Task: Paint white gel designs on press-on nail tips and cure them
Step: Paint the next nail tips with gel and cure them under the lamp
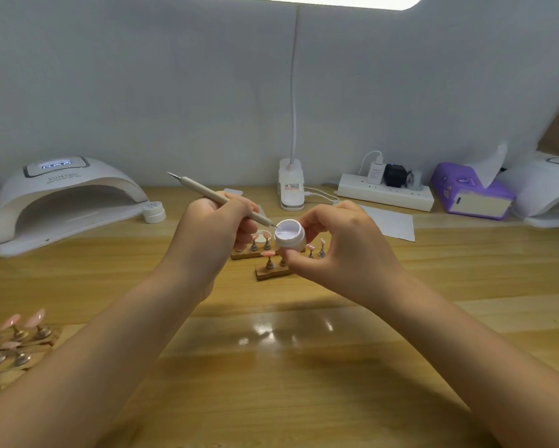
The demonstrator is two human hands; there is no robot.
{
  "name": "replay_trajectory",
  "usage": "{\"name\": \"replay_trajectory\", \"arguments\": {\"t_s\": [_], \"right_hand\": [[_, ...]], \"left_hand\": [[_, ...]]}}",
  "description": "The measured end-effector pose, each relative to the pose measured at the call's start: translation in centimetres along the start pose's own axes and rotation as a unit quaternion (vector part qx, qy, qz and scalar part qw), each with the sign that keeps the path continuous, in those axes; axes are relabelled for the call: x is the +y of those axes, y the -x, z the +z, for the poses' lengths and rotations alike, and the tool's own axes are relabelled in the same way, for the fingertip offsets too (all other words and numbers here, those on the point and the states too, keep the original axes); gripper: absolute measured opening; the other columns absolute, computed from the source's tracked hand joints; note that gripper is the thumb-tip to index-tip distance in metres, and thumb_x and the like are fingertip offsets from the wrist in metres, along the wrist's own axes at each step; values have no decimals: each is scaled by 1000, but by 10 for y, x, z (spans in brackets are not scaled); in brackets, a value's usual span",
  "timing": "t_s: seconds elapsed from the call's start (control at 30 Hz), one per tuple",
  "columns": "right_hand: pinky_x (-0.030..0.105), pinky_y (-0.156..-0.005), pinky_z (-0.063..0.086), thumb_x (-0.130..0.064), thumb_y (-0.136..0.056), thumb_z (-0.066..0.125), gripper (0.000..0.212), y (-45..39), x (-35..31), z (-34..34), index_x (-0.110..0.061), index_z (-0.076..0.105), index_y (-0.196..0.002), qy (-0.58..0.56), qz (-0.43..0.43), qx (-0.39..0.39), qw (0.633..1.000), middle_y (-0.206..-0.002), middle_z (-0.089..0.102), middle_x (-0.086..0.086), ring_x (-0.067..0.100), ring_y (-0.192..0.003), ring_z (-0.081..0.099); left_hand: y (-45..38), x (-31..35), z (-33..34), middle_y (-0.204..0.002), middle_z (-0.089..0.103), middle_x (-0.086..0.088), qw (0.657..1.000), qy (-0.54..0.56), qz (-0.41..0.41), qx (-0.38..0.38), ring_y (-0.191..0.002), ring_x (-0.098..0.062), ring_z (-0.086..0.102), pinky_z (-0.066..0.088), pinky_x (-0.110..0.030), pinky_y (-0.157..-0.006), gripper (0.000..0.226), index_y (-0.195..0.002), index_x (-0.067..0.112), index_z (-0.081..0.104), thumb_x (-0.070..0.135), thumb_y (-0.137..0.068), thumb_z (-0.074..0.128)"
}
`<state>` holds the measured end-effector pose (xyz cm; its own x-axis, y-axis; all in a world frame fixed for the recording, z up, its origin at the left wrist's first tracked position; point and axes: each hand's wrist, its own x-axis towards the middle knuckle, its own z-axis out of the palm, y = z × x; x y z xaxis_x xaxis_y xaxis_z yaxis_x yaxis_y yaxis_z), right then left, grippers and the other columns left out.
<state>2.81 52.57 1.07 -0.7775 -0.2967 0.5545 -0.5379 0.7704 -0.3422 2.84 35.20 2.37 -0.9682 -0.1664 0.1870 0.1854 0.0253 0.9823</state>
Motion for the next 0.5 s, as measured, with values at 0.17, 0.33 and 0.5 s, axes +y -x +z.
{"name": "replay_trajectory", "arguments": {"t_s": [0.17,0.33,0.5], "right_hand": [[27,-71,42,-52,-74,64,40,-1,1,0,-20,67,-98,1,4,1,1000,-86,65,-12,10,-87,49],[25,-70,40,-50,-75,67,38,-1,2,0,-20,67,-98,3,4,1,1000,-85,65,-13,10,-86,48],[21,-68,36,-54,-73,64,41,-1,2,-1,-21,67,-96,1,4,6,1000,-83,64,-15,10,-86,48]], "left_hand": [[-1,0,-2,-56,59,2,1000,0,9,5,-60,-13,55,48,-30,-60,31,-65,16,69,11,-91,52],[-1,-2,0,-55,58,1,1000,10,17,-2,-58,-12,55,48,-26,-57,31,-65,15,68,10,-91,52],[-1,-4,0,-56,58,1,1000,15,14,-5,-59,-12,54,48,-25,-56,37,-59,17,69,10,-91,52]]}}
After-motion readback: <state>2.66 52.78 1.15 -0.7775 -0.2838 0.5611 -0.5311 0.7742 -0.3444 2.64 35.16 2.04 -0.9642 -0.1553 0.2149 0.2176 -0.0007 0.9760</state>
